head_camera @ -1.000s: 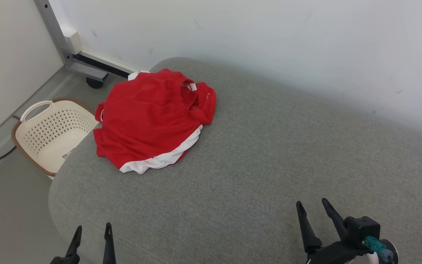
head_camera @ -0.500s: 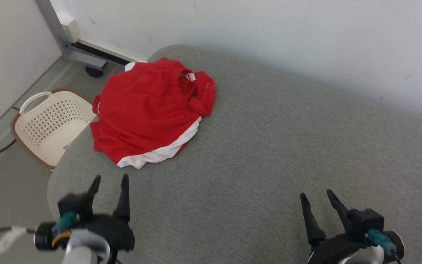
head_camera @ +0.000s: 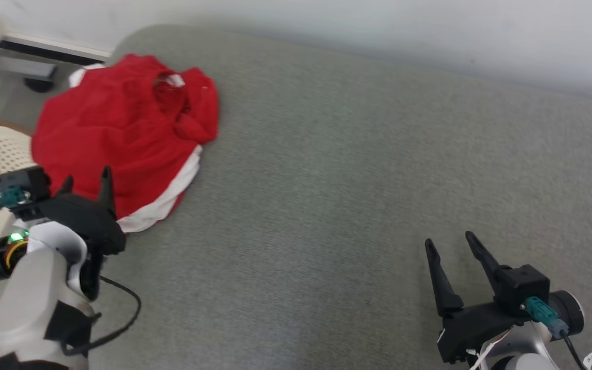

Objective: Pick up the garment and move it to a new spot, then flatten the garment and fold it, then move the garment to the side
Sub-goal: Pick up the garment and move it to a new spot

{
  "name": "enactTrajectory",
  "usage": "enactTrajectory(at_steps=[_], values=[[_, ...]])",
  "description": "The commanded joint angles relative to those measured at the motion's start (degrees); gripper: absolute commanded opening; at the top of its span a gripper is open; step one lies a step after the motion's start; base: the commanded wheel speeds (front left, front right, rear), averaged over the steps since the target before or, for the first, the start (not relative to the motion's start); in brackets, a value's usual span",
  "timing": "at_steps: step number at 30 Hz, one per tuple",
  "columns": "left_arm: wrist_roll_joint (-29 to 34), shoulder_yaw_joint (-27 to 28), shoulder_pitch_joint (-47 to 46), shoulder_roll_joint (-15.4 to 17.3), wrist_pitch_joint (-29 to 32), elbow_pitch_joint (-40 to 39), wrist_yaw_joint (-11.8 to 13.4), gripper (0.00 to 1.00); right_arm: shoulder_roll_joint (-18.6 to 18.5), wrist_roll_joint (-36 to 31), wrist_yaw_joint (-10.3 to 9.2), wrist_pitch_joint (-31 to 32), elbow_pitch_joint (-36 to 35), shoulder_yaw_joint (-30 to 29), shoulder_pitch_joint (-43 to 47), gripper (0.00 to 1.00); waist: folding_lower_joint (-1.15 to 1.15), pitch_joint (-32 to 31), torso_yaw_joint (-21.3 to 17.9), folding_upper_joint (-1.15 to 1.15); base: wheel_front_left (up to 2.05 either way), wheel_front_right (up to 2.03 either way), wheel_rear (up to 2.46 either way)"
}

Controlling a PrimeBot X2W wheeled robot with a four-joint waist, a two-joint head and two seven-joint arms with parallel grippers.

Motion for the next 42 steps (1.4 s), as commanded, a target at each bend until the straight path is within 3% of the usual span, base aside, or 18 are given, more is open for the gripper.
enactTrajectory(at_steps=[1, 6, 10, 11, 12, 13, 23, 29, 33, 35, 42], values=[[-0.51, 0.44, -1.14, 0.57, 0.35, 1.21, 0.36, 1.00, -0.11, -0.57, -0.12, 0.14, -0.69, -0.29, -0.09, 1.00, -0.01, 7.07, -7.36, 0.00, 0.00, 0.00, 0.00], [0.00, 0.85, -3.78, 3.56, 0.85, 5.60, 2.74, 1.00, -0.10, 0.16, -0.12, 0.09, -2.31, -0.33, 0.11, 1.00, -0.01, 8.89, -9.66, 0.00, 0.00, 0.00, 0.00], [0.05, 1.14, -4.29, 4.13, 0.20, 7.55, 4.75, 1.00, -0.10, 0.55, -0.12, -0.16, -2.52, -0.24, 0.21, 1.00, -0.01, 9.29, -10.06, 0.00, 0.00, 0.00, 0.00], [0.28, 1.07, -4.44, 4.43, -0.04, 8.06, 5.42, 0.89, -0.10, 0.68, -0.12, -0.24, -2.48, -0.15, 0.31, 1.00, -0.01, 9.29, -10.11, 0.00, 0.00, 0.00, 0.00], [0.62, 1.05, -4.58, 4.93, -0.72, 8.25, 6.44, 0.59, -0.10, 1.05, -0.12, -0.22, -2.31, -0.01, 0.37, 1.00, -0.01, 9.21, -10.13, 0.00, 0.00, 0.00, 0.00], [1.02, 0.89, -4.63, 5.32, -1.33, 8.51, 7.11, 0.00, -0.10, 1.17, -0.12, -0.24, -2.12, 0.10, 0.32, 1.00, -0.01, 9.11, -10.13, 0.00, 0.00, 0.00, 0.00], [-0.60, 2.56, -2.71, 5.17, -8.34, 10.30, 10.44, 0.00, -0.10, 2.66, -0.12, -1.18, 0.58, 1.27, 0.68, 1.00, -0.01, 3.65, -8.23, 0.00, 0.00, 0.00, 0.00], [-1.48, 3.25, -0.57, 5.55, -11.90, 7.78, 10.16, 0.00, -0.09, 4.50, -0.12, -2.23, 2.86, 2.28, 1.44, 1.00, -0.01, -2.16, -7.72, 0.00, 0.00, 0.00, 0.00], [-0.44, 2.16, -0.11, 6.32, -12.43, 3.56, 9.62, 0.00, -0.09, 6.18, -0.12, -3.14, 4.41, 2.23, 1.97, 1.00, -0.01, -6.05, -8.46, 0.00, 0.00, 0.00, 0.00], [0.82, 0.78, -1.83, 6.26, -11.48, 0.54, 10.51, 0.00, -0.09, 7.05, -0.12, -3.77, 5.43, 1.93, 2.28, 1.00, -0.01, -7.59, -9.34, 0.00, 0.00, 0.00, 0.00], [4.71, -4.99, -4.13, 1.92, -6.79, -14.53, 13.61, 0.00, -0.08, 8.44, -0.12, -5.78, 8.21, 0.06, 2.63, 1.00, -0.01, -11.29, -14.34, 0.00, 0.00, 0.00, 0.00]])
